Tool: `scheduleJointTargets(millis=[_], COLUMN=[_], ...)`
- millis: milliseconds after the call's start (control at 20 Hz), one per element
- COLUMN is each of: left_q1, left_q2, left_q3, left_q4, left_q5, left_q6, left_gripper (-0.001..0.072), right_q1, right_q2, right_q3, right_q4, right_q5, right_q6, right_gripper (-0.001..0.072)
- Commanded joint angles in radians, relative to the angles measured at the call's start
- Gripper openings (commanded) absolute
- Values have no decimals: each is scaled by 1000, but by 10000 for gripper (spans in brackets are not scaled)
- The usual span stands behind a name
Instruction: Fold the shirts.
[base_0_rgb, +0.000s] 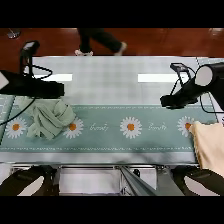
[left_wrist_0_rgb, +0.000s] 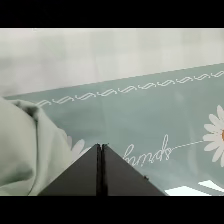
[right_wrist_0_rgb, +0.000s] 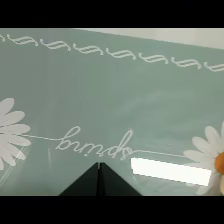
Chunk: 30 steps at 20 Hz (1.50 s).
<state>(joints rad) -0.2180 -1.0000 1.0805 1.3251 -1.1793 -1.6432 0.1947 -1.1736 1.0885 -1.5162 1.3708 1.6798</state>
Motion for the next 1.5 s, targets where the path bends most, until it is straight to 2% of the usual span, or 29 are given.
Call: scheduleJointTargets(millis=[0,250,550,1450], left_q1=[-37,-29,-26,-26], left_q2=[-88,-167,-166,-166], left_q3=[-50,-50,-50,-50], left_q4=[-9,-8,-10,-9], left_q5=[44,45,14,20], left_q6=[-38,-38,-30,-30], left_gripper=[29,29,30,30], right_q1=[0,-42,-76,-76], right_q2=[-1,-1,-1,-1], right_q3=[-66,-13,27,27], right_q4=[55,27,18,18], right_q5=[-74,-71,-31,-32], right_q6=[28,88,85,85], right_gripper=[13,13,13,13])
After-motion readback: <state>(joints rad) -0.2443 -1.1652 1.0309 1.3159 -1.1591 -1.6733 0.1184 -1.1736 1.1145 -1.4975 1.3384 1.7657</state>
